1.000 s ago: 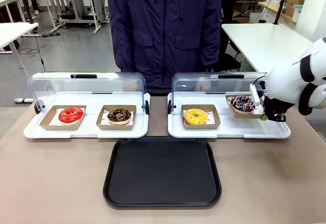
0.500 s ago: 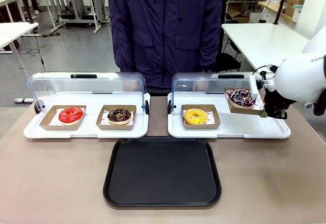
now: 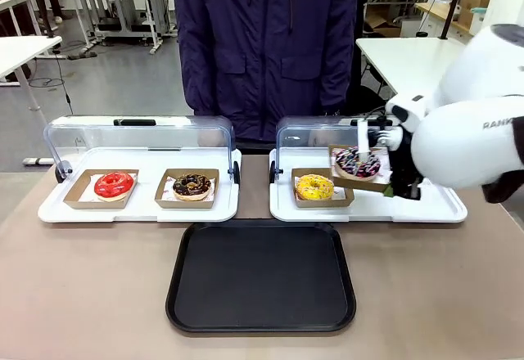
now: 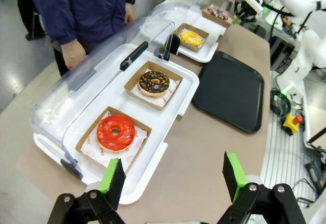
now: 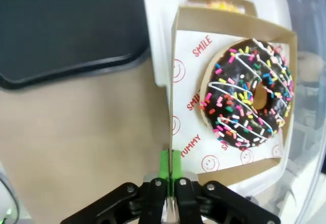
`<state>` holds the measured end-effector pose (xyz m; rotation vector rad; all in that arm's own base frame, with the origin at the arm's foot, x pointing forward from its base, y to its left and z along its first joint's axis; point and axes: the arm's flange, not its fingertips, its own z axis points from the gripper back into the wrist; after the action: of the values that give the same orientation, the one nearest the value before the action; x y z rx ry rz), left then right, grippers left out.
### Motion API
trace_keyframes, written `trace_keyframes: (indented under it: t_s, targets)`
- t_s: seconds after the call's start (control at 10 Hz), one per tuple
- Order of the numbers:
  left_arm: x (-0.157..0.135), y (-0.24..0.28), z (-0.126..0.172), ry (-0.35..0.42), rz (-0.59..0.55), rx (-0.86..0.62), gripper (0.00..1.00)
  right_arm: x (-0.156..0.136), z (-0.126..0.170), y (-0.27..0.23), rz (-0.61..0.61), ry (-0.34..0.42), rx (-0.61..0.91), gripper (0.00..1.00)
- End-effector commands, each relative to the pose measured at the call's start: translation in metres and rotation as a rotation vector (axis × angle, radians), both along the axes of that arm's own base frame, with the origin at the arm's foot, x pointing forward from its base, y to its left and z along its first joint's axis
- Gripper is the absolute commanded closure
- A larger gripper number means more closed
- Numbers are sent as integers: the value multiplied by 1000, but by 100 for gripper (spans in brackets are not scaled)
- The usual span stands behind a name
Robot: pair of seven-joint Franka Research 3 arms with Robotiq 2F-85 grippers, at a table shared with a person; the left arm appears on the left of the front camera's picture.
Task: Move the fourth donut from the left to the tray.
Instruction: Pick up the Paper togo box containing the Donut indicated by the person and place it on the Handle tray.
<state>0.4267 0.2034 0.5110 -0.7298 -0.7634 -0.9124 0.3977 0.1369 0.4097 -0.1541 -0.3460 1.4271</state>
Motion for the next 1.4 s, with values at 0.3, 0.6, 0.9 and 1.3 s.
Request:
trace_keyframes:
  t_s: [0.3,0.6,0.9,1.3]
  targets:
    - [-2,-1,0,-10,-3,-6,0,-30,-13,43,146,12,22,98]
    - [-2,-1,0,-10,-3,-6,0,-18,-11,49,64,23,-10,98]
    - [-2,-1,0,-10,-3,-6,0,-59,-21,96,25,-51,-75,98]
    - [-2,-1,0,-10,-3,-6,0,-110,-43,147,9,-74,-39,98]
